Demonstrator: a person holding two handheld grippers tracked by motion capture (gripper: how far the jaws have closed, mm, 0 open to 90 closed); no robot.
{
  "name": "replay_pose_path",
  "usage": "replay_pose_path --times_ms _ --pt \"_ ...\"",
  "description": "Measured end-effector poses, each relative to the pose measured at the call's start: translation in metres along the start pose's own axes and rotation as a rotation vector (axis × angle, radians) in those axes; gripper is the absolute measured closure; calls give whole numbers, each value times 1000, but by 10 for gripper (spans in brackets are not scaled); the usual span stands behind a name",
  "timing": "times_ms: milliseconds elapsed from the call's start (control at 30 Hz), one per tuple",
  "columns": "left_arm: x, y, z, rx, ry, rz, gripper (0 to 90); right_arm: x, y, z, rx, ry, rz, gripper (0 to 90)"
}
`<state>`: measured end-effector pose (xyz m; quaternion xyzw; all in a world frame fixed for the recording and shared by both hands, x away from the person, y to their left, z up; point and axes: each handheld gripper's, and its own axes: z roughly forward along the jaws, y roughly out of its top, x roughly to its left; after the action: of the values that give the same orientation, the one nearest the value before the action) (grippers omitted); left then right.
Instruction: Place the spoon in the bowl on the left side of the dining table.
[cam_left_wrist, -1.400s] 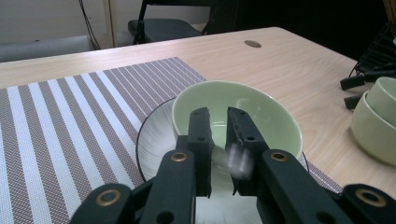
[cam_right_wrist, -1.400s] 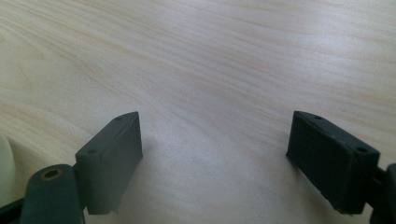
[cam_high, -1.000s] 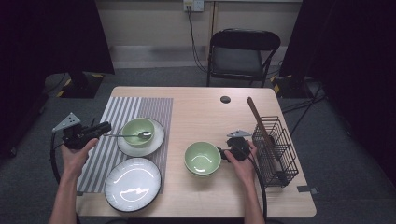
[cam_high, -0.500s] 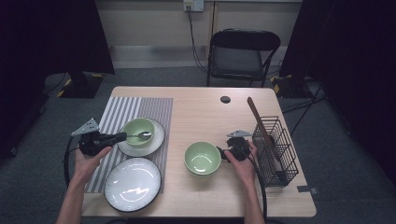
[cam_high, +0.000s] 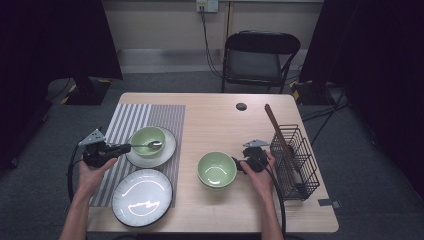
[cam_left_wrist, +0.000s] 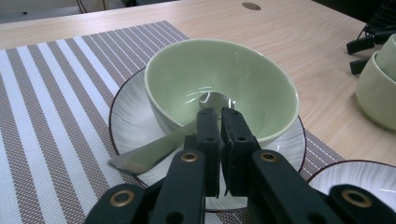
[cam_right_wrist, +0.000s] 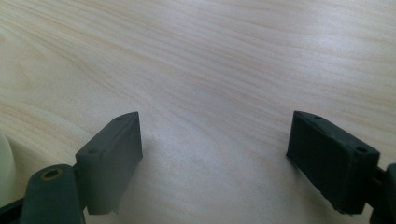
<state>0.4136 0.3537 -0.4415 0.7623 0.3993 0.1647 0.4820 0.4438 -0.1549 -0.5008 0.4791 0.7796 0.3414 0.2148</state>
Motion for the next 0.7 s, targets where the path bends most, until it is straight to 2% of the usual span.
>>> replay_pose_path --times_ms 67,300,400,533,700 --pt "2 0 0 -2 5 4 865 0 0 0 0 0 0 172" --pt "10 -1 -3 -20 39 -24 850 0 0 0 0 0 0 172" --pt "13 0 -3 -26 47 -17 847 0 0 0 0 0 0 172" --pt "17 -2 0 -19 47 -31 830 0 0 0 0 0 0 171" --pt "18 -2 -1 -36 51 -35 813 0 0 0 0 0 0 172"
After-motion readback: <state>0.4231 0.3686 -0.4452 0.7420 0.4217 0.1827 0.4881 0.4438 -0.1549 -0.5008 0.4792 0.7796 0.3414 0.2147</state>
